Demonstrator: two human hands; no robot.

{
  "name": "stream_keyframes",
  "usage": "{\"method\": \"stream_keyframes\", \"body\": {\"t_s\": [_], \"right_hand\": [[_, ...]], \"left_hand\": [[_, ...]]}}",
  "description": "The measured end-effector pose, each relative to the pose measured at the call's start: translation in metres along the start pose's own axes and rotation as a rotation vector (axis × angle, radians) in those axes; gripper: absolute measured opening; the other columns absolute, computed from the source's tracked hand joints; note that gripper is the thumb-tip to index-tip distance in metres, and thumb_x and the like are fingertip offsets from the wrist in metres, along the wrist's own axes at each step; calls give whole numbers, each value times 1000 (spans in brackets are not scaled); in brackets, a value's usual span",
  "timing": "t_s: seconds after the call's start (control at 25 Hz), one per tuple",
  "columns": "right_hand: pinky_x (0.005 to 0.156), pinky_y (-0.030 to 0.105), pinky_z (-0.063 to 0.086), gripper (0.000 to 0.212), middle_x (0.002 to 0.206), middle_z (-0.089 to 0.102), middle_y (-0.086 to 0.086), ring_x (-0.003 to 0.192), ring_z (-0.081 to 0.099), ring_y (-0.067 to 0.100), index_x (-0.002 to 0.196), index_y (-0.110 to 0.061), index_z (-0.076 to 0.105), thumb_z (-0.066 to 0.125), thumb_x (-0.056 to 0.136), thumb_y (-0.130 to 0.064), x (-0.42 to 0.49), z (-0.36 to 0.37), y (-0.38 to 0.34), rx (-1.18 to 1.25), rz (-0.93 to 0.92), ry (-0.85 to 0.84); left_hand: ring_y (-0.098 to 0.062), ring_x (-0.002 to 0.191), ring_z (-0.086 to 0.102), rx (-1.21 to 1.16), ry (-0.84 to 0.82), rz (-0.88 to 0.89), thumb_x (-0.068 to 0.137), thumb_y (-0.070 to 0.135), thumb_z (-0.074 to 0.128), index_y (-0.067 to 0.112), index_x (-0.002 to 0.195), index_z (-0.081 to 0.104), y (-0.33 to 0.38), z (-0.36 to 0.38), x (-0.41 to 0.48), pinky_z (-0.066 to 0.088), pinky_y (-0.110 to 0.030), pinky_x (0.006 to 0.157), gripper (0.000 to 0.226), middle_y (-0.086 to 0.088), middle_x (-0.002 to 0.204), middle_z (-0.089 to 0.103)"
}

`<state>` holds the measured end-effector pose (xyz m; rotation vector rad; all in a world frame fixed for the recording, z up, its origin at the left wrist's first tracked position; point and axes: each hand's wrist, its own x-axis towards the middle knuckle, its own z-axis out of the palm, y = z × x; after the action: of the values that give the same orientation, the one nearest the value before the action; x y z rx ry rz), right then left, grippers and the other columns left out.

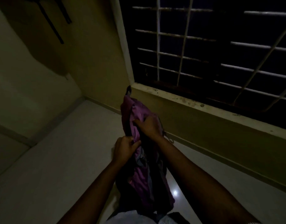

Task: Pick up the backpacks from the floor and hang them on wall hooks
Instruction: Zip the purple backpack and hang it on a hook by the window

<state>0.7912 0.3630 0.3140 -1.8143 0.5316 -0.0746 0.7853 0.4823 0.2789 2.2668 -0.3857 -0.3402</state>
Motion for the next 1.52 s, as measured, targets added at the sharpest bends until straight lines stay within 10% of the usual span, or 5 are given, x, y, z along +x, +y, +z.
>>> {"method": "stream_keyframes", "body": {"t_s": [0.12,0.32,0.56,1.12,1.52], "right_hand": [[50,5,41,21,69,58,3,63,55,15,68,-13,57,63,87,-20,6,20,6,-13,-106,-66],[90,34,53,34,111,69,17,98,65,21,107,1,67,71,82,-22,-23,80,23,-130,-217,-320],[78,1,40,24,103,64,-3,82,59,-20,107,1,69,62,88,-13,-23,163,-21,-62,-297,-458],[60,31,48,31,97,68,29,90,64,39,91,12,65,61,88,-19,-5,348,-116,-3,-11,-111],[68,22,43,31,63,55,1,64,53,12,59,-7,58,72,79,-26,17,386,-104,6,79,-209]], "left_hand": [[-17,78,66,-445,-109,-357,81,35,67,7,92,70,-4,-40,-4,54,-23,66,30,-11,90,70],[-33,120,53,-1054,-51,-659,58,64,68,22,131,43,-36,-104,12,46,-52,99,87,-12,128,54],[-22,79,61,-1102,271,-651,89,7,55,-1,131,48,-123,-154,13,58,-28,60,43,-22,128,57],[-23,102,59,-566,-38,-386,90,1,53,13,136,43,-244,-301,10,49,-26,83,49,-10,128,58],[-24,117,56,137,176,-227,91,30,55,15,135,47,-266,-342,-9,43,-27,97,48,-8,130,57]]}}
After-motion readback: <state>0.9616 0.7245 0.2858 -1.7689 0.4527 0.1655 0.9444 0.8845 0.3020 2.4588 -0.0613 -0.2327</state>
